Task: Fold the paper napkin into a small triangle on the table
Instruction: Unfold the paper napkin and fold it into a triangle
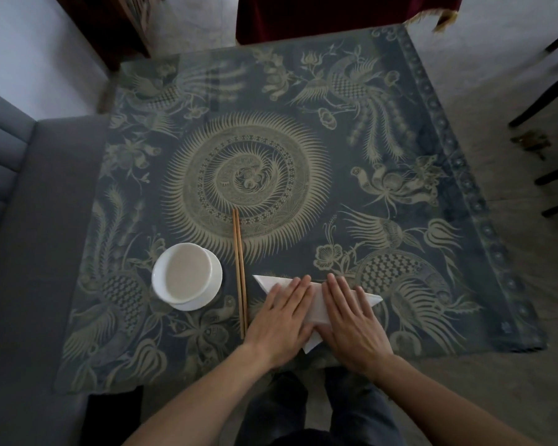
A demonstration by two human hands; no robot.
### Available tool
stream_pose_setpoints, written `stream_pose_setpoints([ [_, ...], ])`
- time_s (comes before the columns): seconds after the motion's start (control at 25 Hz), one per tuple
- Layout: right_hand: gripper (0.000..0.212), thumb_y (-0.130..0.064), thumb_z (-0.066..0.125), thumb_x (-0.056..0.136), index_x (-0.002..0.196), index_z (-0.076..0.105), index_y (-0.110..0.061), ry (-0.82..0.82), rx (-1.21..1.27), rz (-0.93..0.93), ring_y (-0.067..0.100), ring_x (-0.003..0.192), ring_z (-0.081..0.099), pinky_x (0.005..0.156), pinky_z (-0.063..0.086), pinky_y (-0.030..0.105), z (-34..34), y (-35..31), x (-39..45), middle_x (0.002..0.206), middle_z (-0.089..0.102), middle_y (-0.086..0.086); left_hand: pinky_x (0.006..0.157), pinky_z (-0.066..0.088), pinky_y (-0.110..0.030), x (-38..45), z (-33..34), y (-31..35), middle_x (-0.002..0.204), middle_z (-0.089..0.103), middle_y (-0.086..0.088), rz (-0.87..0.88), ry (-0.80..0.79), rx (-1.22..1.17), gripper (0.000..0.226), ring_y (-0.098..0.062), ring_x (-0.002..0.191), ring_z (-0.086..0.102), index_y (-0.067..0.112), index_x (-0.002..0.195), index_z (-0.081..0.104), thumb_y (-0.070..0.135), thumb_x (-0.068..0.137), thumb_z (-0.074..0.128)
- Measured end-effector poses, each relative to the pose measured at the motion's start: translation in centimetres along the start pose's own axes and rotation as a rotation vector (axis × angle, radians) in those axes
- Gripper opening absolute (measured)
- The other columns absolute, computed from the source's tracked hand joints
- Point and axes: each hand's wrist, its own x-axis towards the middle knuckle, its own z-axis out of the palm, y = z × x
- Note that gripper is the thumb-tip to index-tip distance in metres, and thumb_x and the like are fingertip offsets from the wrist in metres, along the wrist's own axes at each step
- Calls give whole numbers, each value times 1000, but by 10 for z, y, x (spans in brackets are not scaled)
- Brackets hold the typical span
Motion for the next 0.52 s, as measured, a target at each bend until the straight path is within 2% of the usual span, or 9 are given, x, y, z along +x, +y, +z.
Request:
stream_pose_setpoints([
  [0.08,75,-56,19,99,152,1,-6,-45,1,2,26,148,-7,117,0,48,7,5,-2,161,-7,11,120,-11,-44,-7,3,-5,161,-24,1,-23,-17,13,69,-13,144,-28,17,153,-16,54,102,13],
  [0.16,78,-60,19,98,153,-4,-9,-57,17,26,23,147,-14,117,-5,47,10,10,-5,161,-13,7,118,-15,-41,-10,3,-11,159,-28,2,-55,-26,7,69,-10,142,-32,18,150,-20,55,102,12],
  [0.36,77,-62,15,97,153,2,-12,-56,30,115,22,149,-6,118,2,47,10,32,-23,162,-5,5,116,-22,-41,-14,-1,-26,156,-33,1,-187,-43,0,74,-13,142,-33,15,150,-22,60,93,-4],
  [0.52,74,-61,8,97,154,7,-12,-37,16,188,20,149,-3,118,4,48,8,49,-34,162,4,5,115,-22,-42,-12,-1,-26,157,-32,-2,-226,-31,1,76,-15,143,-31,14,150,-21,61,92,-7],
])
